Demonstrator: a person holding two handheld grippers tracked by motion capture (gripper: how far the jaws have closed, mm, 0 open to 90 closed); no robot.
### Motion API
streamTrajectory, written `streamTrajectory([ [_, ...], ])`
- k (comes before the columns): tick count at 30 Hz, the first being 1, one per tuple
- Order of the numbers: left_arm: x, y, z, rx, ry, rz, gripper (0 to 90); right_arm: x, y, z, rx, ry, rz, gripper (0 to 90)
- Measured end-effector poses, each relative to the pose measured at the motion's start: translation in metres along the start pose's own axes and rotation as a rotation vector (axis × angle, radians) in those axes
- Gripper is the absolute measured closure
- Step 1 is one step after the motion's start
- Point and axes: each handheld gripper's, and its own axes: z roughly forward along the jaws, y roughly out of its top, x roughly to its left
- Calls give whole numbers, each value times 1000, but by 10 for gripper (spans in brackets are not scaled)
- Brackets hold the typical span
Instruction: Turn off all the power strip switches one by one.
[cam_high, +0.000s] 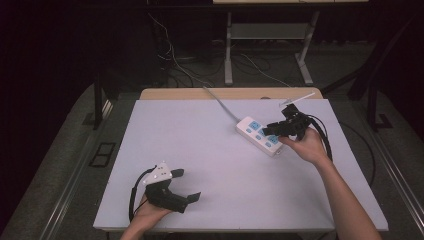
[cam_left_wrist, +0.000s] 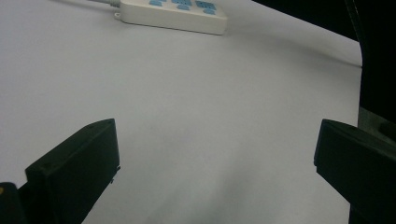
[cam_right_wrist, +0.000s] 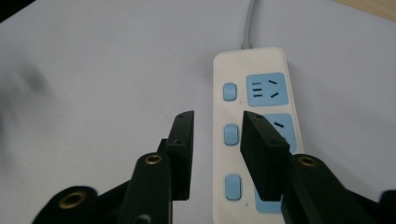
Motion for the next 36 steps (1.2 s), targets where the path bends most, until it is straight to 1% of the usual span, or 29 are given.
streamTrajectory([
  [1,0,0,0,-1,-1,0,0,0,0,0,0,0,0,622],
  [3,0,0,0,-1,-1,-1,0,0,-5,-7,-20,3,12,587],
  [5,-1,0,0,-1,0,-1,0,2,-10,-13,-37,-1,23,545],
  [6,-1,0,0,-1,0,0,0,3,-15,-18,-56,4,34,496],
  [7,-1,0,0,-1,0,0,0,3,-15,-18,-56,4,34,496],
  [8,-1,0,0,-1,0,0,0,3,-18,-21,-66,6,42,465],
  [12,-1,0,0,-2,0,-1,0,6,-27,-30,-97,2,78,302],
  [15,-1,0,0,-2,0,-1,0,11,-35,-36,-122,-9,78,157],
  [18,-1,0,0,-1,0,0,0,15,-42,-42,-155,-12,81,94],
  [19,-1,0,1,-2,0,0,0,17,-45,-43,-159,-11,83,22],
  [20,-1,0,1,-1,1,0,0,19,-47,-44,-157,-12,87,4],
  [25,-1,0,1,-2,2,-1,0,26,-59,-49,-176,3,81,4],
  [26,-1,0,0,-1,2,0,0,29,-66,-51,-184,11,81,4],
  [28,-1,0,0,-1,2,0,0,30,-69,-51,-186,13,81,4],
  [31,-1,0,1,-1,2,-2,0,34,-81,-53,-197,27,91,5],
  [32,-1,0,1,0,2,-2,0,35,-88,-53,-199,27,93,5],
  [33,-1,0,1,0,3,-3,0,35,-88,-53,-199,27,93,5],
  [35,-1,0,1,0,3,-2,0,37,-95,-54,-205,28,94,5],
  [36,-1,0,1,0,3,-2,0,38,-103,-54,-206,29,97,5],
])
